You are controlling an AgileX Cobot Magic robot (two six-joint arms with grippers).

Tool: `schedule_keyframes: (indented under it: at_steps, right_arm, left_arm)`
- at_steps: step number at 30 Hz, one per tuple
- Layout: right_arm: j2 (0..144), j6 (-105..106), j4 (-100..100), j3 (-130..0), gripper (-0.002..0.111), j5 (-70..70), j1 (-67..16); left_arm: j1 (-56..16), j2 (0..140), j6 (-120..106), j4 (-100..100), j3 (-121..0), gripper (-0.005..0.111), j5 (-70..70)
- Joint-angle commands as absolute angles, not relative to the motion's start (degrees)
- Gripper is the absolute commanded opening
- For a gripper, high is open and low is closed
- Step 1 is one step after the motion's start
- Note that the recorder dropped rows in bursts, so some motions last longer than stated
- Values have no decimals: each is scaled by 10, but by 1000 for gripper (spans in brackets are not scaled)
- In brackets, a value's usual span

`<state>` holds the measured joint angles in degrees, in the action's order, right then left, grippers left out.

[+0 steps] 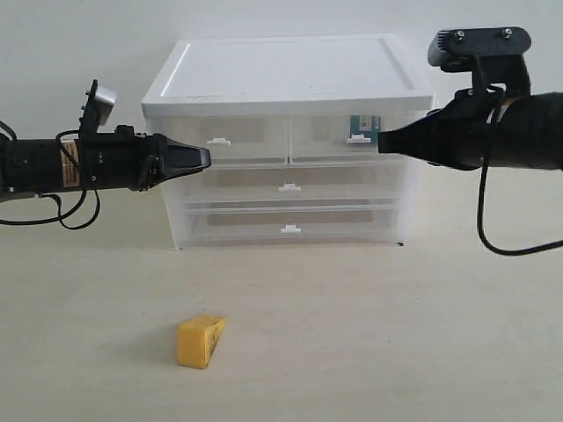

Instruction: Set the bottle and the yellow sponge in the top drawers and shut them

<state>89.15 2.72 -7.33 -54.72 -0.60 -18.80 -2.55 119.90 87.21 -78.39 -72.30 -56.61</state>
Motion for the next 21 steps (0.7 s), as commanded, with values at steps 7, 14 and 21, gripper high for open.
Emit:
schedule_keyframes:
  at_steps: [7, 14, 21]
  right_arm:
    - [924, 435, -530, -668, 0, 375, -80]
    - [1019, 631, -813, -674, 0, 497, -2]
    - [1037, 696, -850, -674, 0, 444, 0]
  left_arm:
    - [28, 1204, 967, -711, -734, 51, -650]
    - [26, 1204, 969, -711, -734, 51, -670]
    - [26, 1204, 957, -697, -734, 51, -655]
